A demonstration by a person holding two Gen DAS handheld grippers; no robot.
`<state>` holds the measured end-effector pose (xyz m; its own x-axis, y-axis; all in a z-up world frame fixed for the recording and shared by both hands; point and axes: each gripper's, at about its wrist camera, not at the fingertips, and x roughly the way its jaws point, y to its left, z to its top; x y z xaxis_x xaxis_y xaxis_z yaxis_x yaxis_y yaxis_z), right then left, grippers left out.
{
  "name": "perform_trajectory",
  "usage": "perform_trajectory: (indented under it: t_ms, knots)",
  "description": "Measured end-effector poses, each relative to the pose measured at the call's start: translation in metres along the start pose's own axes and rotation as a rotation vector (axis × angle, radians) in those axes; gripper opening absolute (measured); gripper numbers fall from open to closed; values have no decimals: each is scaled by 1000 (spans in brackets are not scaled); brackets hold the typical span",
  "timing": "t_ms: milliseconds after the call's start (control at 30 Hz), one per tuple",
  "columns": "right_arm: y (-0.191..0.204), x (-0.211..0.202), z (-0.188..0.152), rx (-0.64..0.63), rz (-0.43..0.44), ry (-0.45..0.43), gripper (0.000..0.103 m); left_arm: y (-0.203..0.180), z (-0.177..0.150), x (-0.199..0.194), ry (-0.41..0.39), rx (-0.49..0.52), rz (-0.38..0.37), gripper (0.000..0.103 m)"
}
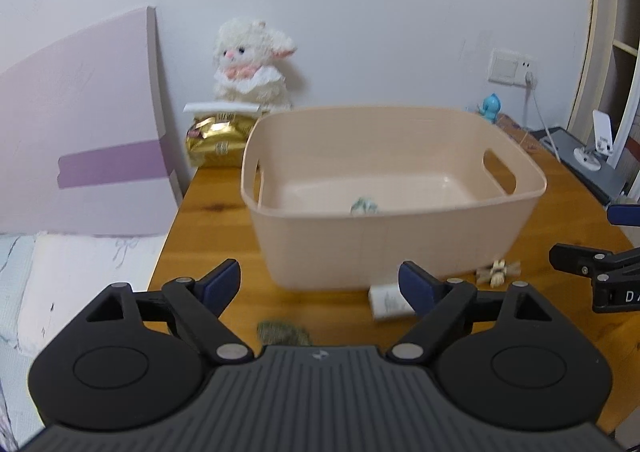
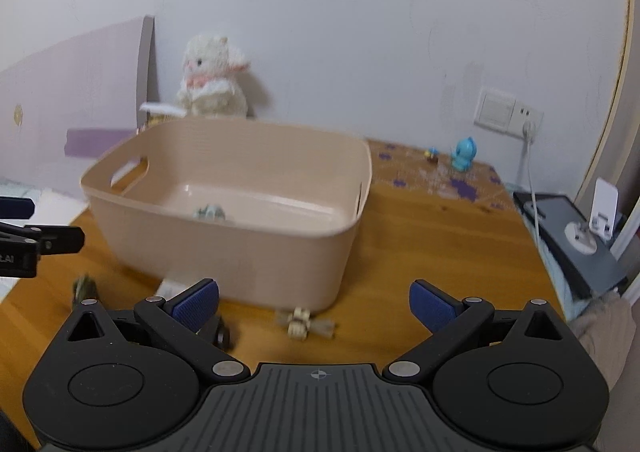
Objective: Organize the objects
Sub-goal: 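Grasp the clear green tea bag with the left tool while the right tool grasps the beige toy figure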
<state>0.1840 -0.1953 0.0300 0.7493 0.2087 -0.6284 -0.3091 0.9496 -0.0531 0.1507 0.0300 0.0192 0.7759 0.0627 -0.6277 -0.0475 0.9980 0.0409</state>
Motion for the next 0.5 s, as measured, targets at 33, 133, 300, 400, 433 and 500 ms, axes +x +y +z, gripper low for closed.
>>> perform_trajectory:
  t_ms: [33, 133, 300, 400, 433, 500]
  knots:
    - [2, 1, -4, -5, 0, 13, 103, 1, -5, 0, 8, -1, 3, 87]
    - [7, 7, -15, -23, -8, 53, 103, 4, -19, 3, 35, 1, 21, 87]
    - [11, 21, -34, -36, -21, 122, 103, 12, -38, 18, 105, -17, 19, 87]
    - [11, 34, -44, -37, -29, 161, 103, 15, -48, 30, 142, -22, 20, 87]
    - [11, 39, -47, -35, -31, 176, 103, 16, -51, 34, 154, -18, 21, 87]
    - [8, 49, -51, -27, -36, 199, 103, 16, -56, 41, 169, -11, 24, 87]
